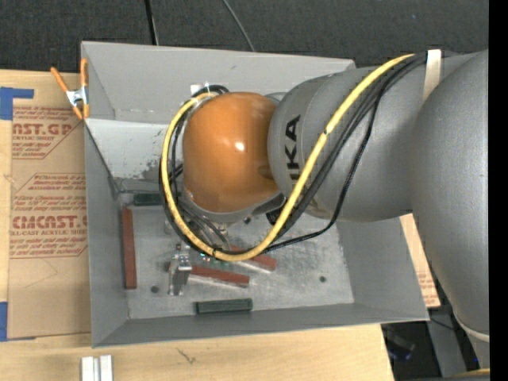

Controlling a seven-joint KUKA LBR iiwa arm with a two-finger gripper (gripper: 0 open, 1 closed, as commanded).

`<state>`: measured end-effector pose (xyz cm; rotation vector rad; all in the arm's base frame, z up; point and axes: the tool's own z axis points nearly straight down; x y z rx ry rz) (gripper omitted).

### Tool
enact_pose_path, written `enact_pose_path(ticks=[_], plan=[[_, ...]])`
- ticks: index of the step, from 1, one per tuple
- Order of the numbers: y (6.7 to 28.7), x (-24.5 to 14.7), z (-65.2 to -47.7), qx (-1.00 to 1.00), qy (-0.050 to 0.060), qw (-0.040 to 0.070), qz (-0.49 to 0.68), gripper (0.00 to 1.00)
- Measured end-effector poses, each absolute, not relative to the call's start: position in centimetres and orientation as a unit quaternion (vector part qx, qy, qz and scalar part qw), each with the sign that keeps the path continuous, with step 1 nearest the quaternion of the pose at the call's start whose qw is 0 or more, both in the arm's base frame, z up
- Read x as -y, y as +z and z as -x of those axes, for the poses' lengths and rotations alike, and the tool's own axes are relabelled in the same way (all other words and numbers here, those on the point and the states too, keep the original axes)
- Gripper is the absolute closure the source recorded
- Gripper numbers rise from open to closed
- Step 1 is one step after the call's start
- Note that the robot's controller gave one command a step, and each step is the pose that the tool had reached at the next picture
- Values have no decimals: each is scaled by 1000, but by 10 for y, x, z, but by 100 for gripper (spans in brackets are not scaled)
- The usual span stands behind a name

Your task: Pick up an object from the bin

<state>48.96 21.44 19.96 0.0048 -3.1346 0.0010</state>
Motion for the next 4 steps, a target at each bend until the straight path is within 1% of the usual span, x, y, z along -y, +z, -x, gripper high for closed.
enact_pose_path(ticks=[1, 2, 3, 4], plan=[[203, -213, -492, 1000, -1, 0, 0, 0], [129, -171, -492, 1000, -1, -2, -12, 0], [126, -138, -501, 999, 0, 3, -32, 0], [125, -129, -495, 1000, -1, -1, -10, 0]])
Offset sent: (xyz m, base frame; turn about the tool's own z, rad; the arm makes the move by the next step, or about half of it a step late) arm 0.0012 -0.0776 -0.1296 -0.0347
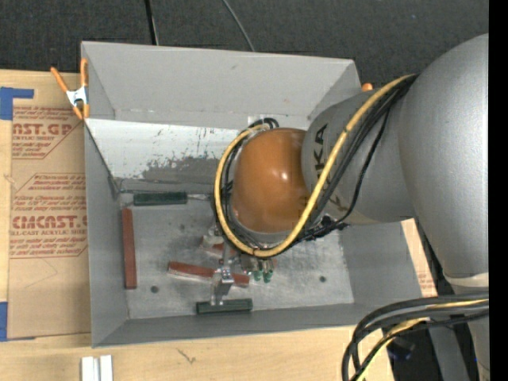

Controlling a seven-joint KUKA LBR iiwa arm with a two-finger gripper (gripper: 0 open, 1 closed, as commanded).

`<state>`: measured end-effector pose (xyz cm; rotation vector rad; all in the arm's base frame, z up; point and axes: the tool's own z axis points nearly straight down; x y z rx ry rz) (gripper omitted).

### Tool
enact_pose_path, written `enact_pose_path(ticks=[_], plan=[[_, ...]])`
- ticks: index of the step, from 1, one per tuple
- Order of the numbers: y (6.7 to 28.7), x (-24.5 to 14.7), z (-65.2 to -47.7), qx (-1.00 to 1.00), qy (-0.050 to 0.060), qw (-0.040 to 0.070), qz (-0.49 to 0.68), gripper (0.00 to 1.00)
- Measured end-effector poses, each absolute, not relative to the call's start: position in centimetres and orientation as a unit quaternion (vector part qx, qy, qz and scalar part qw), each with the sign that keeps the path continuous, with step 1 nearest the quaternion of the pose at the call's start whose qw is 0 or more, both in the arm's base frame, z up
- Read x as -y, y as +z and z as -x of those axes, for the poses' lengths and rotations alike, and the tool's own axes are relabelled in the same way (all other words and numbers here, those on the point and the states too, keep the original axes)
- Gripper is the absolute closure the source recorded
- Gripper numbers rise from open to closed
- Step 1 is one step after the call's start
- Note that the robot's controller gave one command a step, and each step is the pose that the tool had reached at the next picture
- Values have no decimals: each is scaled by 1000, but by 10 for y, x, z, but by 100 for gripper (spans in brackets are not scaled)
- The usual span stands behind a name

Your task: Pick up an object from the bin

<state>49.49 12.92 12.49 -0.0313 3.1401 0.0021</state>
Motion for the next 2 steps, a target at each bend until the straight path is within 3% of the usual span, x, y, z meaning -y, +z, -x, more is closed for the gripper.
enact_pose_path(ticks=[1, 2], plan=[[80, -121, -487, -1000, 2, 0, -20, 0], [78, -123, -481, -1000, 1, -7, -16, 100]])
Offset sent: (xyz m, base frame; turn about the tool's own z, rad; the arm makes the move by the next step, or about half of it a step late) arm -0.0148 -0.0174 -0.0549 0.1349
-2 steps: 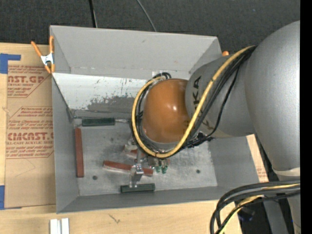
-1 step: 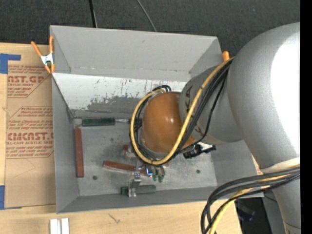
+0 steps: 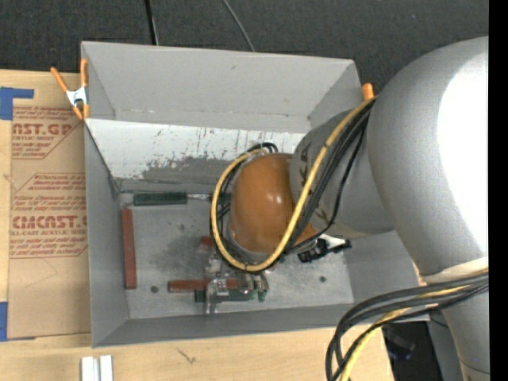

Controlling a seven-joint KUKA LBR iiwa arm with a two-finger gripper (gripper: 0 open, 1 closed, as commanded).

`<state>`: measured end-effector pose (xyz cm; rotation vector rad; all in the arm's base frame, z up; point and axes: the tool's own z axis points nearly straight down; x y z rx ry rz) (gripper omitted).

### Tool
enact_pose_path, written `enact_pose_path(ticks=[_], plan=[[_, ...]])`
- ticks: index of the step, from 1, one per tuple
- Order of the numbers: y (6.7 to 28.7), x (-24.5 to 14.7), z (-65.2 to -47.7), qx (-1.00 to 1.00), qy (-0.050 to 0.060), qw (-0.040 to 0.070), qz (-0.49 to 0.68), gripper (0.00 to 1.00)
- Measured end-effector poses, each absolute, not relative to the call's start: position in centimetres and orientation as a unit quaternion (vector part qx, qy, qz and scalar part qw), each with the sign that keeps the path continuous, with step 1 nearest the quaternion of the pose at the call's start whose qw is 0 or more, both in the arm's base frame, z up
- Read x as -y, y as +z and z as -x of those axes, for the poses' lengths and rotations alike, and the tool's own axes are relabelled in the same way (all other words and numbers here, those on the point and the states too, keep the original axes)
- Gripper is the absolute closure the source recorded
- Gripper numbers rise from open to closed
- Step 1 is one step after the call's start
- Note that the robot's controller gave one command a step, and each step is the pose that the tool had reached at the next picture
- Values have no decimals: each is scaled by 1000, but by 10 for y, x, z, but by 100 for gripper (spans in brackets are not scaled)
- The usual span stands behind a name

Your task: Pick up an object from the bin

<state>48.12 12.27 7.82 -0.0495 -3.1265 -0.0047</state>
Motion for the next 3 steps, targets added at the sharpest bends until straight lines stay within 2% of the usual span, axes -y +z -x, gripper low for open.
enact_pose_path(ticks=[2, 3], plan=[[81, -123, -480, 1000, -1, 8, 16, 100], [103, -122, -481, 1000, -2, 0, 16, 100]])
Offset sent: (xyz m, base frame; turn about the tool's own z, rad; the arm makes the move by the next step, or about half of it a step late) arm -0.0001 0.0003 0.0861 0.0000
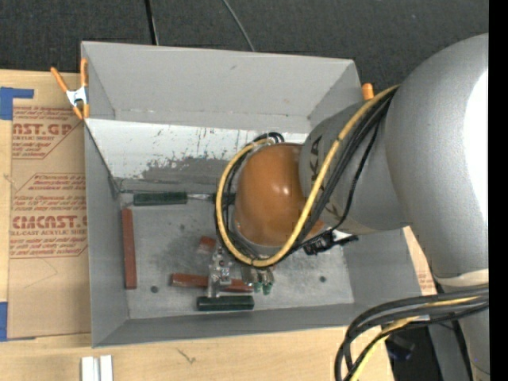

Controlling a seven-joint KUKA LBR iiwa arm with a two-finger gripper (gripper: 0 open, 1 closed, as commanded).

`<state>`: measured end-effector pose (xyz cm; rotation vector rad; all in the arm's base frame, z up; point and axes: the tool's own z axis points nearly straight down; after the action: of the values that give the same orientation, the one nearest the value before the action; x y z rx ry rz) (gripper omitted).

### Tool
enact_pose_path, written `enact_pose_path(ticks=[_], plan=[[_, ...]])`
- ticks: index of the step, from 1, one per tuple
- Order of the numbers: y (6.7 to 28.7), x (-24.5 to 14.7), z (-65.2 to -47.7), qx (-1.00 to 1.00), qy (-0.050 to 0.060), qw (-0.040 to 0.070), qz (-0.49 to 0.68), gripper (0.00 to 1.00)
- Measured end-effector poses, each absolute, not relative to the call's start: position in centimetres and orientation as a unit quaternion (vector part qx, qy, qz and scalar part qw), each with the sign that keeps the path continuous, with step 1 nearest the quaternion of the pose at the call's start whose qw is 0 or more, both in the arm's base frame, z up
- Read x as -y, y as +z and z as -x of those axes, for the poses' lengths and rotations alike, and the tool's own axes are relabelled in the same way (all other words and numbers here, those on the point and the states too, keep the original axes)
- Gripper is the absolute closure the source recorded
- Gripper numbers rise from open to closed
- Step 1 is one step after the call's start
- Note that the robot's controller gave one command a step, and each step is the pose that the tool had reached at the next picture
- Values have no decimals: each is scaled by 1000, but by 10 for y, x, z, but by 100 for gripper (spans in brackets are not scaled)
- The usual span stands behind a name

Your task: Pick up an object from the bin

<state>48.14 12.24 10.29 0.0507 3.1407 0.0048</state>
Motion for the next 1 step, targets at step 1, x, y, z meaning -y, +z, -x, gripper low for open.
enact_pose_path(ticks=[1], plan=[[112, -122, -482, -1000, 1, 2, -17, 100]])
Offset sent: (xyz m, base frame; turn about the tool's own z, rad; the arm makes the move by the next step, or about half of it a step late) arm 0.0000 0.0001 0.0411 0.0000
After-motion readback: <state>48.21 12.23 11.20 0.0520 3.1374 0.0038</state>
